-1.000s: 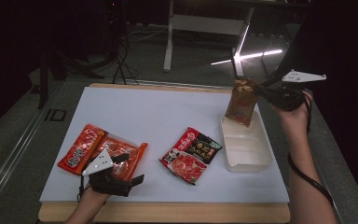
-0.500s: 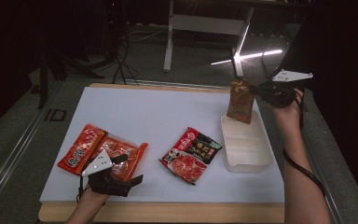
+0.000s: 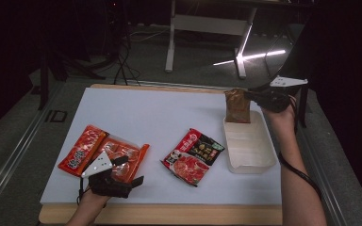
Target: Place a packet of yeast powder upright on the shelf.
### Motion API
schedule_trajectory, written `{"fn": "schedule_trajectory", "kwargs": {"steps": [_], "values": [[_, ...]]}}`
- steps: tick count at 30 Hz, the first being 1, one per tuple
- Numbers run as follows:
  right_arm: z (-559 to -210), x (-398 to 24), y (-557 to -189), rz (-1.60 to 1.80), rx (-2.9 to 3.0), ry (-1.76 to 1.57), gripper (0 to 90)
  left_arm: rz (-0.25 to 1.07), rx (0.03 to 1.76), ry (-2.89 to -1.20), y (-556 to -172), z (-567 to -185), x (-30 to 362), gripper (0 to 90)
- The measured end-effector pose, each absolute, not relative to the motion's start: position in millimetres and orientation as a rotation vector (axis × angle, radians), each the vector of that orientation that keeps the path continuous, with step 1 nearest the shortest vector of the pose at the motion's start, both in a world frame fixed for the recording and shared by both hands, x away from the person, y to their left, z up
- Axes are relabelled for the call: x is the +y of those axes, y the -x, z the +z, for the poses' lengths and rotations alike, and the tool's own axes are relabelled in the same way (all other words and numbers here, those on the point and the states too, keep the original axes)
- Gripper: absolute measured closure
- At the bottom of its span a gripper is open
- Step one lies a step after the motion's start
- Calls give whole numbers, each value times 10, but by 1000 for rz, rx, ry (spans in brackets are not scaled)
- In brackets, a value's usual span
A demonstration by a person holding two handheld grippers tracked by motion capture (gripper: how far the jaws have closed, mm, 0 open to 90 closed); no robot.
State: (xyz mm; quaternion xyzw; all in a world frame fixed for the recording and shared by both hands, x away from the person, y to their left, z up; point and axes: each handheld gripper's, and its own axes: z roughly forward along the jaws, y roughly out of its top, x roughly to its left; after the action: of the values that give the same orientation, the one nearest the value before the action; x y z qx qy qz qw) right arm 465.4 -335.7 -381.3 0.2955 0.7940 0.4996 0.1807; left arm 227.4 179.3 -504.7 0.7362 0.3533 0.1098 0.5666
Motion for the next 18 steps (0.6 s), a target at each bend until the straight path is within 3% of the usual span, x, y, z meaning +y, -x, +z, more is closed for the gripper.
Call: {"fn": "schedule_trajectory", "kwargs": {"steps": [12, 18], "values": [[-4146, -3565, -4652, 1408, 2200, -1021, 872, 253, 840, -1728, -2290, -5062, 1799, 37], [-4047, -3580, -4590, 1334, 2138, -1073, 699, 266, 840, -1724, -2291, -5067, 1799, 37]]}}
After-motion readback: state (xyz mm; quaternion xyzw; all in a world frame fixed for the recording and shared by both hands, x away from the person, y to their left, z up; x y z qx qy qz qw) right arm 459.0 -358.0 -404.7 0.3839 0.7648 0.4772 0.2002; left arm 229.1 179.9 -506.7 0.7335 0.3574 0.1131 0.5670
